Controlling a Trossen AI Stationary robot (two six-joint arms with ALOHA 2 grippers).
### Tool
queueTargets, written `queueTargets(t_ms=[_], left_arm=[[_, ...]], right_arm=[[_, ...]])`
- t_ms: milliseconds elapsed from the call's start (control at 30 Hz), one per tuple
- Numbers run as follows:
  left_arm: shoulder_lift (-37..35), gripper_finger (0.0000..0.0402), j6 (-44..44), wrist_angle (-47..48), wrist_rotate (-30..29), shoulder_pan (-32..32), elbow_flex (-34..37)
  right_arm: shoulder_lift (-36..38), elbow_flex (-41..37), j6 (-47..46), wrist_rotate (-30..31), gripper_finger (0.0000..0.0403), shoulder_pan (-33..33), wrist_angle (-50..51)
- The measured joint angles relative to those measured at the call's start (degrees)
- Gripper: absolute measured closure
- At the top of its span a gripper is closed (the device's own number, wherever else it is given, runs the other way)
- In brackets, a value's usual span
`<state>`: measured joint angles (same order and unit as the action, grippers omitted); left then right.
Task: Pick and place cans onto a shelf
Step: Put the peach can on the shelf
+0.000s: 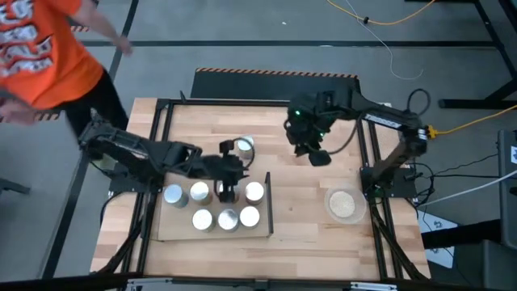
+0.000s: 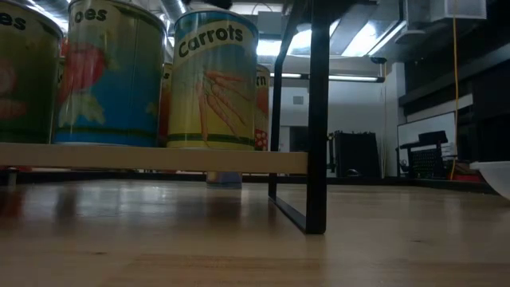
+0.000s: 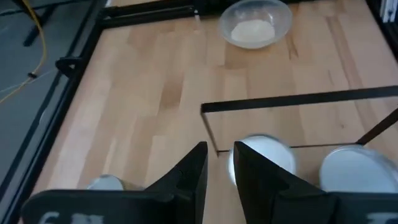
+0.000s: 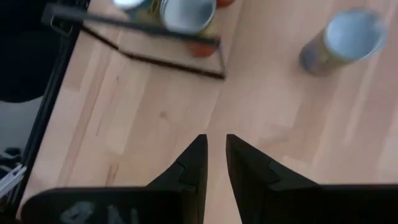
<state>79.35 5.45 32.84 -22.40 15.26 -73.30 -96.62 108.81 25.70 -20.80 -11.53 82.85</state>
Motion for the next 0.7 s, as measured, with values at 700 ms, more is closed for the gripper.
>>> queueTargets(t_ms=[700], left_arm=[[0.4, 0.0331, -27.9, 9.6, 18.7, -24.0, 0.0]], right_arm=[[19.0, -52.2, -6.8, 0.1, 0.034, 0.0, -44.3]])
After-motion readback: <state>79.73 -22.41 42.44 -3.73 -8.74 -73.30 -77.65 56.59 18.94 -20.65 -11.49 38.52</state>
